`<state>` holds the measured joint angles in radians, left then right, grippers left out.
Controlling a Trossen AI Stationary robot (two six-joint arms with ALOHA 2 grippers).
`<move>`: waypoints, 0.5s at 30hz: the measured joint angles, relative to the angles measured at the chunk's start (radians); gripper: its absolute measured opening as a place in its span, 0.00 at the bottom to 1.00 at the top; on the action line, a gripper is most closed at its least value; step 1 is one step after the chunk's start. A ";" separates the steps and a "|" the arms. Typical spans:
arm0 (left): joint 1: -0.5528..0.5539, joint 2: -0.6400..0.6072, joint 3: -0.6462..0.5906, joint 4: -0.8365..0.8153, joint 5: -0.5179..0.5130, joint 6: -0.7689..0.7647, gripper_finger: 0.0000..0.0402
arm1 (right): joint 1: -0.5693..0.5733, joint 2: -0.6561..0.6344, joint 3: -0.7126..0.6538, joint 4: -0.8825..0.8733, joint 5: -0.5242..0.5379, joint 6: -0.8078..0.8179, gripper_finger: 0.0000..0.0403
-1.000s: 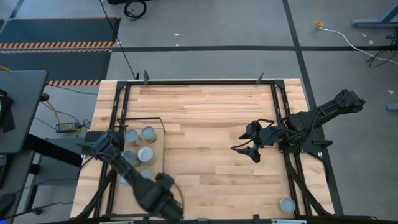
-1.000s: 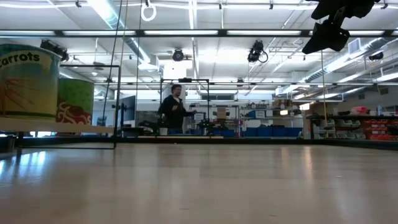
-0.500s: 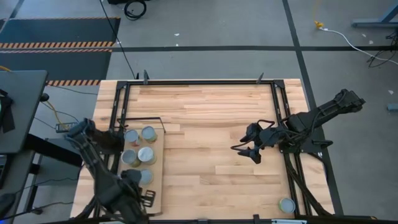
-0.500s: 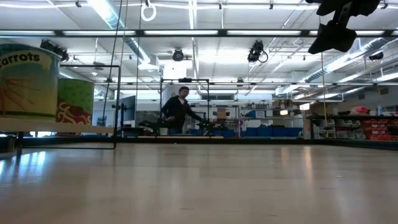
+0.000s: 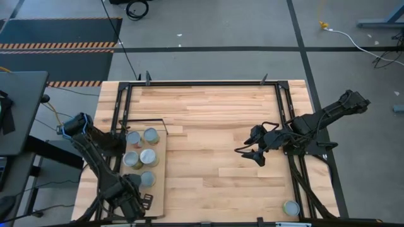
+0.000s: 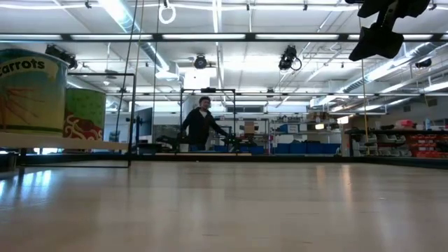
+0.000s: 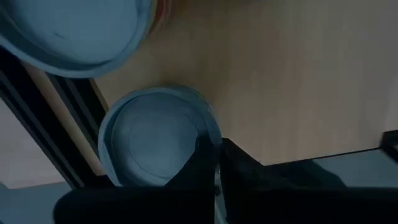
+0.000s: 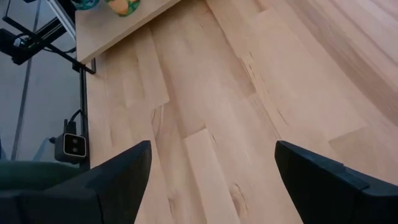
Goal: Pick and place cans onto a shelf
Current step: Put the blue can on the shelf
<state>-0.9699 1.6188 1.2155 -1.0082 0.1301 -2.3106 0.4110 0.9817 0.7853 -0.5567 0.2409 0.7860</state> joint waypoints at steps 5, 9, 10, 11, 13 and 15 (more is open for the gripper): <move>-0.020 0.000 -0.025 0.043 0.002 -0.005 0.03 | 0.000 0.000 0.000 -0.002 0.000 0.003 0.86; -0.026 0.000 -0.029 0.029 0.002 -0.003 0.03 | 0.000 0.000 0.000 -0.003 0.000 -0.008 0.86; -0.028 0.000 -0.029 0.029 0.000 0.000 0.03 | 0.000 0.000 0.000 -0.003 0.000 -0.009 0.86; -0.029 0.000 -0.029 0.028 -0.002 0.005 0.04 | 0.000 0.000 0.000 -0.005 0.000 -0.009 0.86; -0.029 0.000 -0.029 0.028 -0.003 0.014 0.06 | -0.001 0.000 0.000 -0.007 0.000 -0.007 0.87; -0.029 0.000 -0.029 0.028 -0.014 0.015 0.08 | -0.001 0.000 0.000 -0.008 0.001 -0.004 0.87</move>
<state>-0.9988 1.6192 1.1862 -0.9802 0.1163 -2.2956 0.4103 0.9817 0.7853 -0.5648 0.2417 0.7822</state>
